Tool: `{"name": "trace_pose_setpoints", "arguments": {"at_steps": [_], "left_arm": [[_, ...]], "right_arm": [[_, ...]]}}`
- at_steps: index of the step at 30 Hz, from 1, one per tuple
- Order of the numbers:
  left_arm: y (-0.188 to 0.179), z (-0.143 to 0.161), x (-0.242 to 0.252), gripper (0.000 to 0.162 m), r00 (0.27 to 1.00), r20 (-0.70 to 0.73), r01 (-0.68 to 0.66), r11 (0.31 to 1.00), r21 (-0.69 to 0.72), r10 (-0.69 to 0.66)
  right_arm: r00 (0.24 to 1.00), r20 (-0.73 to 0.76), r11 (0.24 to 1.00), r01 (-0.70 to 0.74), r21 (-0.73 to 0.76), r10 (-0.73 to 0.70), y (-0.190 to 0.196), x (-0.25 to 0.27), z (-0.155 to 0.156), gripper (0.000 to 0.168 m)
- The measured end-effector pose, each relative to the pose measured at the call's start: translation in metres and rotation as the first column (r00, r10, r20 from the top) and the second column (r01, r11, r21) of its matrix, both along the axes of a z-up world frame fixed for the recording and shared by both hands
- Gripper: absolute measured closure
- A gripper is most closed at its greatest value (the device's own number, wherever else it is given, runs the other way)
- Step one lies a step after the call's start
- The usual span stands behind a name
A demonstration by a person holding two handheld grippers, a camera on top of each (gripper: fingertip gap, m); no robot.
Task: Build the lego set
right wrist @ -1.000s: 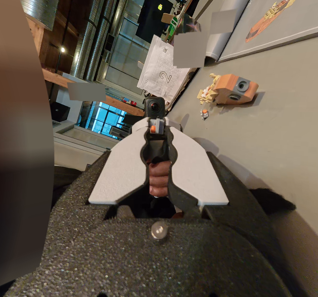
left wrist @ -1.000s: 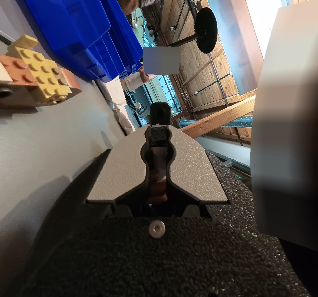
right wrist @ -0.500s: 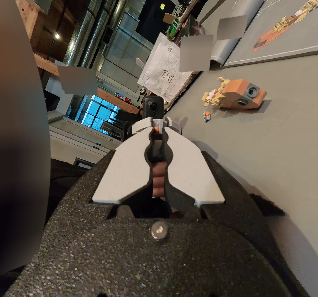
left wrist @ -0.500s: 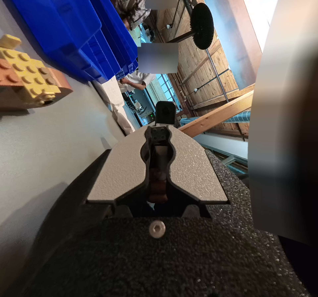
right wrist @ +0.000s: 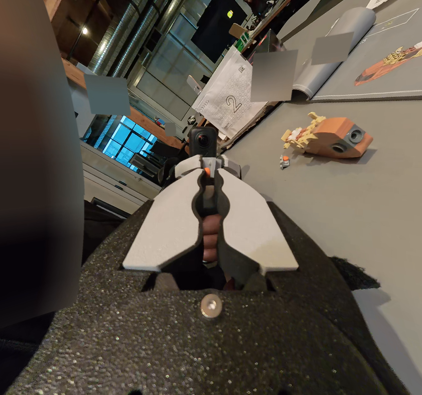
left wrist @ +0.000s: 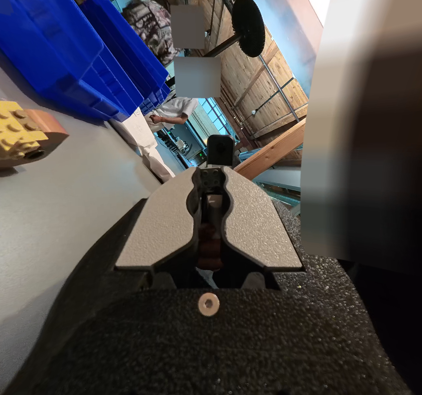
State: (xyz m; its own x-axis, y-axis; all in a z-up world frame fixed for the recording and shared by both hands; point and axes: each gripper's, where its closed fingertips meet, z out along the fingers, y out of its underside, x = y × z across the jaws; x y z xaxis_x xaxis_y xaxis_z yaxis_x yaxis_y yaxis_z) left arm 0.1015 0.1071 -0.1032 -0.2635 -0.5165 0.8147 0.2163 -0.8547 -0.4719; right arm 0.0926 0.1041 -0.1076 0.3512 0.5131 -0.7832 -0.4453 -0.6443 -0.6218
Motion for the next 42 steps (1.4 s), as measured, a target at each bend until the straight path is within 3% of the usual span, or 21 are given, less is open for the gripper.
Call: {"name": "trace_pose_setpoints", "arguments": {"at_steps": [6,15,22,24,26,29,36,42], "left_arm": [[-0.002,0.0,0.001,0.146,0.999,-0.036,-0.01,0.997,0.072,0.012],[-0.001,0.0,-0.001,0.147,1.0,-0.014,0.02,0.999,0.045,-0.02],[0.003,-0.004,-0.004,0.146,0.995,0.063,0.084,0.989,-0.12,-0.077],[0.01,-0.006,-0.007,0.146,0.993,0.092,0.087,0.977,-0.194,-0.07],[0.016,-0.009,-0.012,0.146,0.993,0.096,0.085,0.968,-0.236,-0.064],[0.014,-0.009,-0.014,0.146,0.997,0.044,0.076,0.982,-0.173,-0.069],[0.0,0.002,-0.019,0.147,0.998,-0.046,0.055,0.991,0.119,-0.05],[-0.011,0.005,-0.019,0.147,0.995,-0.074,0.076,0.975,0.208,-0.062]], "right_arm": [[1.0,0.011,1.0,-0.002,0.012,0.002,-0.001,0.001,0.0,0.162],[1.0,0.012,0.999,-0.017,0.045,0.016,-0.003,0.0,0.0,0.162],[0.997,-0.071,0.999,-0.002,0.037,0.005,0.0,-0.002,-0.001,0.161],[0.996,-0.092,0.999,-0.006,0.043,0.01,-0.001,-0.002,-0.001,0.15],[0.998,-0.063,0.999,0.004,0.052,0.0,-0.001,-0.001,-0.005,0.15],[1.0,-0.004,0.999,-0.013,0.05,0.013,0.0,-0.003,-0.011,0.15],[0.997,-0.045,0.996,-0.063,0.063,0.066,-0.006,-0.013,-0.001,0.154],[0.996,-0.01,0.991,-0.084,0.103,0.086,-0.011,-0.019,0.004,0.16]]}}
